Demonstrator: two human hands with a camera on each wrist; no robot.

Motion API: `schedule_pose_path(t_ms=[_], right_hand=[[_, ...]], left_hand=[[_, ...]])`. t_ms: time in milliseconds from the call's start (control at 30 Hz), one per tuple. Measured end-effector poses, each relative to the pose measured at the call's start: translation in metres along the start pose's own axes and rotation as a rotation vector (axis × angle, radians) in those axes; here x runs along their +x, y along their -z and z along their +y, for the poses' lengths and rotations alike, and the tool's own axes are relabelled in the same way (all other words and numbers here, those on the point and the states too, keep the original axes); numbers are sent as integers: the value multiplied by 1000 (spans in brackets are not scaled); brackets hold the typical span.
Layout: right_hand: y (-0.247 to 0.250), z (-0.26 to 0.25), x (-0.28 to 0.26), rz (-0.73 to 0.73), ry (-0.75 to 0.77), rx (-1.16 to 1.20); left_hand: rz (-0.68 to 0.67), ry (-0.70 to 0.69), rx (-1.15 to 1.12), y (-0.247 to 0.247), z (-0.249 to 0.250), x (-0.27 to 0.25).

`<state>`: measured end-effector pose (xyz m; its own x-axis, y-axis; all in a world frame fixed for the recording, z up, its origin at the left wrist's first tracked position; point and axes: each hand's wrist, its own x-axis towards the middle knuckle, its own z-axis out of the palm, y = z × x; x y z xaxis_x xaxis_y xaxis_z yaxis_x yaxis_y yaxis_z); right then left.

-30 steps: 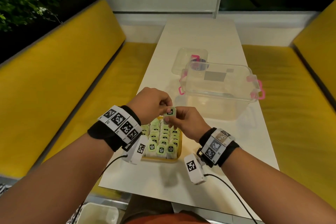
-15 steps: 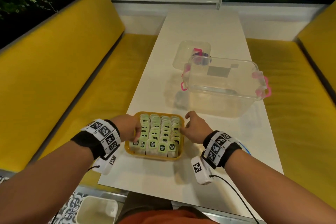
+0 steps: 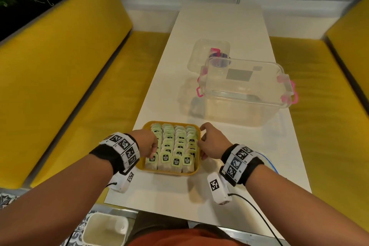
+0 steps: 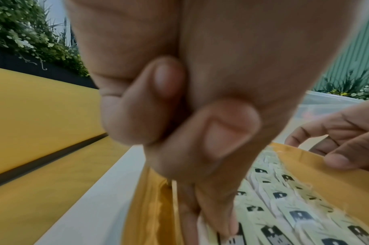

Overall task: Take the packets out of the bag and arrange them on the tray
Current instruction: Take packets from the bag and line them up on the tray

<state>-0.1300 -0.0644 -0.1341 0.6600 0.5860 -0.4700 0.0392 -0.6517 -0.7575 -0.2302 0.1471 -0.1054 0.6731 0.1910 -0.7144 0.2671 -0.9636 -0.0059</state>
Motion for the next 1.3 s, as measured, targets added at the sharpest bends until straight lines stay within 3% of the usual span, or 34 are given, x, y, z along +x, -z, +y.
schedule_pose_path(t_ms=[200, 367, 533, 667, 767, 1033, 1300], right_hand=[[5, 1, -2, 9, 1, -6], [32, 11, -16, 118, 47, 48], [73, 40, -49, 220, 67, -11], [93, 76, -79, 344, 28, -212], [96, 100, -94, 376, -37, -304], [73, 143, -116, 257, -274, -446], [64, 160, -119, 252, -155, -296]], left_hand=[[16, 54, 15, 3, 4, -1], [291, 74, 15, 31, 19, -15], [465, -205, -180, 52, 89, -32], [462, -457, -266, 39, 163, -28], [404, -520, -227, 22, 208, -14], [282, -356, -69, -24, 250, 31], [299, -311, 0, -42, 254, 37]])
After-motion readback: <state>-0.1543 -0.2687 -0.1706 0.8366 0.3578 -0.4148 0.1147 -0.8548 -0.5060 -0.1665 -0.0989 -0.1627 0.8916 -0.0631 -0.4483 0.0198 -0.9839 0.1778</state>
